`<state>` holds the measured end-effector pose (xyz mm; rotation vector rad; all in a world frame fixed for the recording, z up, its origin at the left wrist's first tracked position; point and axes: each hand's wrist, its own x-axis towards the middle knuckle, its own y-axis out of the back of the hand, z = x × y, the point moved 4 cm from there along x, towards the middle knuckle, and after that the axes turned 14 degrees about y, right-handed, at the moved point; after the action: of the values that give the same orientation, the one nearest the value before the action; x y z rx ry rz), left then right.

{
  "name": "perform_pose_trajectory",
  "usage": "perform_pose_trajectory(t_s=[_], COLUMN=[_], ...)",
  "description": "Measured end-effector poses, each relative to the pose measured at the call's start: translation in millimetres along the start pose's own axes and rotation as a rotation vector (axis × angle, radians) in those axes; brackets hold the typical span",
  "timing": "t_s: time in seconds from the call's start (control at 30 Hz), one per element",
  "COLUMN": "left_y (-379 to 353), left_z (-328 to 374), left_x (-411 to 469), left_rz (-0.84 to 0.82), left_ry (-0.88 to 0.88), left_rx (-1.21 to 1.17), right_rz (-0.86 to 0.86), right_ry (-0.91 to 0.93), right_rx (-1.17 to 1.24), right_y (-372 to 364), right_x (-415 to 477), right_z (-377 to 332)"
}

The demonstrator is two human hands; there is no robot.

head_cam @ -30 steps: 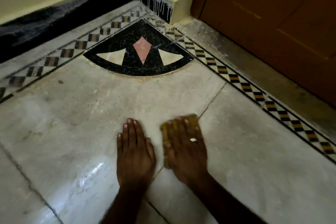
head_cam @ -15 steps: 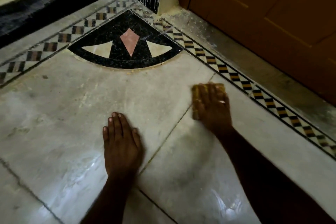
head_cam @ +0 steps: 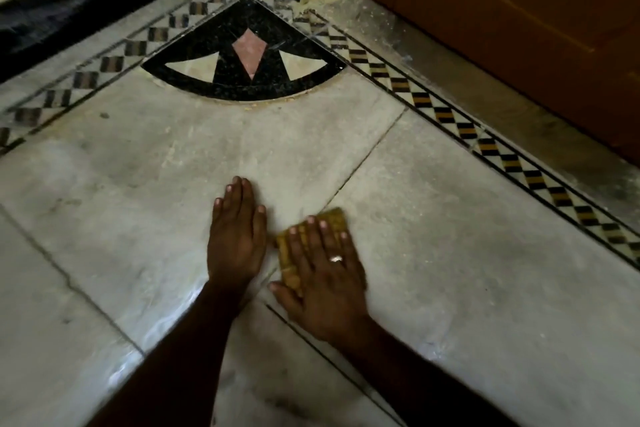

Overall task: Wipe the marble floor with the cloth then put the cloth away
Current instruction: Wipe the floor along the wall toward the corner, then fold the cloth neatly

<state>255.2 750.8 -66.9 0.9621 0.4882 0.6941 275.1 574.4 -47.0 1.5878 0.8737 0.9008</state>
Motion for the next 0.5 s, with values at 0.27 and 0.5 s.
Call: perform_pose_trajectory(t_s=[0.27,0.5], left_y=[27,62], left_z=[-19,-18], left_x=[-58,-115], left_rz=[-0.236,-0.305], left_ry=[0.283,0.770], left_rx=[-0.541,-1.250], right_rz=[-0.178,-0.025], right_ry=[0.346,-0.052], right_rx=[0.014,0.624], right_y=[-25,6], right_x=[27,9], right_z=[-36,-61])
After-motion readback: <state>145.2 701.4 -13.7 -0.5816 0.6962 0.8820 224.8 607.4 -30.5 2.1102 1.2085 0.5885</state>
